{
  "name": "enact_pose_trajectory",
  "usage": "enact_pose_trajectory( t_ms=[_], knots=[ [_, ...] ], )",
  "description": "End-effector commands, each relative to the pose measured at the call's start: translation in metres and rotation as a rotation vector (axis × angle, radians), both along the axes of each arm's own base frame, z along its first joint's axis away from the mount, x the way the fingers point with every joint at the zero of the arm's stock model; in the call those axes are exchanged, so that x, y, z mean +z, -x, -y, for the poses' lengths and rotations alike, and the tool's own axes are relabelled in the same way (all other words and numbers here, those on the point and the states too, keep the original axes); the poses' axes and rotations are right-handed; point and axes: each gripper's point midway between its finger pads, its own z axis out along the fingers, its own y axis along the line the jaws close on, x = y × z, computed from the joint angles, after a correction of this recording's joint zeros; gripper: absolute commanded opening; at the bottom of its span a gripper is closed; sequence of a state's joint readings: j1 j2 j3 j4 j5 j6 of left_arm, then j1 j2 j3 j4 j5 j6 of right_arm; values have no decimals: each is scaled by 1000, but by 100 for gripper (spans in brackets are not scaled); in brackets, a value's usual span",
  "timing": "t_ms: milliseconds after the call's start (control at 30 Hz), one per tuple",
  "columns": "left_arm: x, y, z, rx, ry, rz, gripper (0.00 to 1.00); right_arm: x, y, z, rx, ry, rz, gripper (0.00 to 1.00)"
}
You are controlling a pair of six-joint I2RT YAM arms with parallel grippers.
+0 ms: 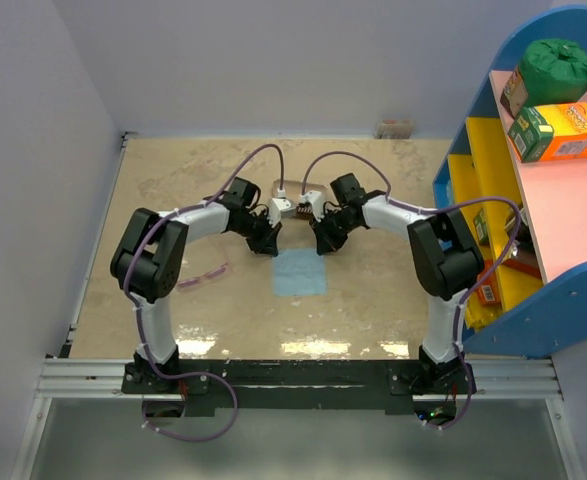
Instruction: Organize the sunglasses
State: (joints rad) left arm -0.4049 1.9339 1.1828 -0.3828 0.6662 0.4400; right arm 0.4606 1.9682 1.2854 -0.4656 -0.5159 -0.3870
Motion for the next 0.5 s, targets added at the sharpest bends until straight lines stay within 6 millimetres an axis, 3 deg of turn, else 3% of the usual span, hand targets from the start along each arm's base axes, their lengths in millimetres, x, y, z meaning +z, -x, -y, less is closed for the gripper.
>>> enact_pose_trajectory(
  t_ms=[0, 233, 467],
  knots=[
    [5, -43, 2, 83, -12, 96, 0, 5, -38, 7, -28, 53, 122, 0],
    [10, -62, 5, 107, 0, 131, 0, 15, -58, 8, -53, 41, 173, 0],
    [19, -50, 7, 62, 43, 131, 0, 33, -43, 2, -4, -20, 157, 0]
  ],
)
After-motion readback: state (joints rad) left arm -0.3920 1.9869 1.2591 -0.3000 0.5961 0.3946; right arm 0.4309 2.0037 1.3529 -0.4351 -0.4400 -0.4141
